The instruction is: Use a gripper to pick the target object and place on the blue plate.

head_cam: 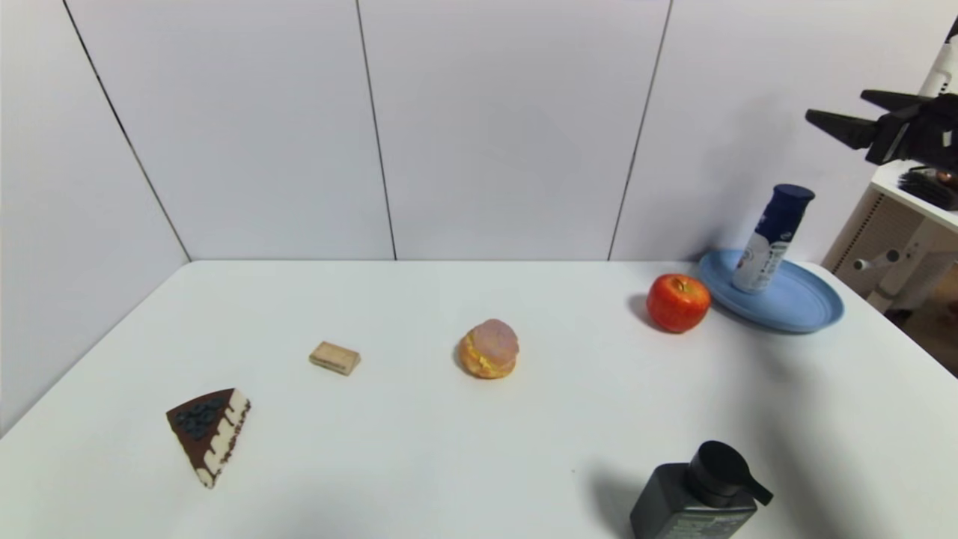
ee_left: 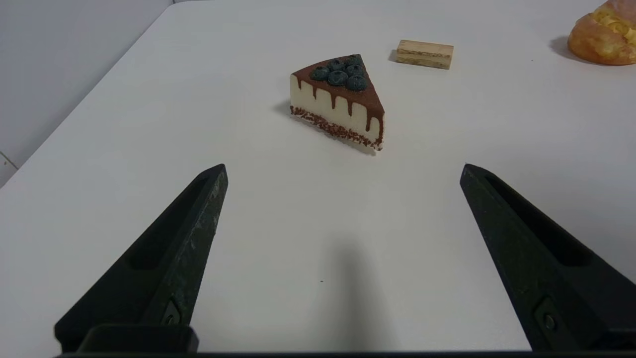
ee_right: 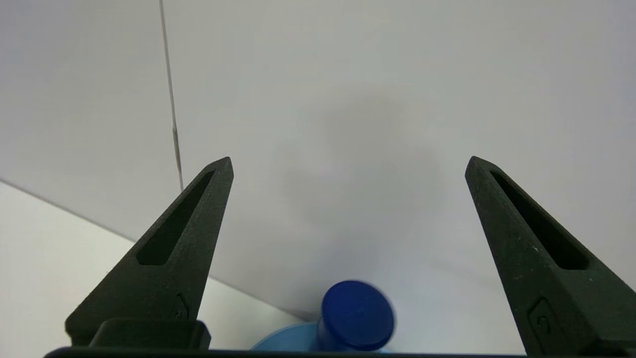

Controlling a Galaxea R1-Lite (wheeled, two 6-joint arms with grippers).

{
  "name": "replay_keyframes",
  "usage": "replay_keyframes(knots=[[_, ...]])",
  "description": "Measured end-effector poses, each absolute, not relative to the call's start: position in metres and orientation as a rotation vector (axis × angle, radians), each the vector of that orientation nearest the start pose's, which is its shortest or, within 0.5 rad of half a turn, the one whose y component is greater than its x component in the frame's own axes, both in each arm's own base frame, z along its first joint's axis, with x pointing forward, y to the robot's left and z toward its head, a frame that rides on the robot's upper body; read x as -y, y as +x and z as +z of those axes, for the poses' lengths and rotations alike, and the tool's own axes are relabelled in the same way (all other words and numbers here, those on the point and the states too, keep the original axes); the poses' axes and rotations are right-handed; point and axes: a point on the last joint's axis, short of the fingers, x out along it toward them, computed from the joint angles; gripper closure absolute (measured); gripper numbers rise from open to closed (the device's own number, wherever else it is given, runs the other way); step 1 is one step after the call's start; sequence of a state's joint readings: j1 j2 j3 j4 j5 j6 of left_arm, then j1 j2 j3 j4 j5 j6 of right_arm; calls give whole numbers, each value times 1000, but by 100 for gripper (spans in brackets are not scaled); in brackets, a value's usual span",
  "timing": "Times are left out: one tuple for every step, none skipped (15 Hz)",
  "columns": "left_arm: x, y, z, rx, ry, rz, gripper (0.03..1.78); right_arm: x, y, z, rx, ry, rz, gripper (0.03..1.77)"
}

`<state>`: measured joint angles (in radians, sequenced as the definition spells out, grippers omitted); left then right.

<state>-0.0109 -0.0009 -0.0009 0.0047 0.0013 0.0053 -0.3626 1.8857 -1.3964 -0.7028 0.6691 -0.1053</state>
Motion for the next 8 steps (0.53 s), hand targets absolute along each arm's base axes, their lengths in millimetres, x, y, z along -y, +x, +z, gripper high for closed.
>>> replay_keyframes(knots=[[0,-23,75,-3,6,-10,12,121,347,303,227,-226,287,17],[0,-23,75,-3,6,-9,12,119,335,311,238,-234,282,16],[0,-23,75,-3,6,-9,12,115,322,317,237,-230,279,15],[0,-23,75,-3,6,-10,12,108,308,322,225,-205,285,14],[0,-23,75,-3,6,-10,12,96,295,325,206,-165,303,14],[0,-23,75,-3,6,-10,12,83,280,328,181,-125,320,13],[0,-23,75,-3,6,-10,12,69,263,332,157,-91,327,13],[0,-23,75,-3,6,-10,12,54,242,335,123,-61,320,12]])
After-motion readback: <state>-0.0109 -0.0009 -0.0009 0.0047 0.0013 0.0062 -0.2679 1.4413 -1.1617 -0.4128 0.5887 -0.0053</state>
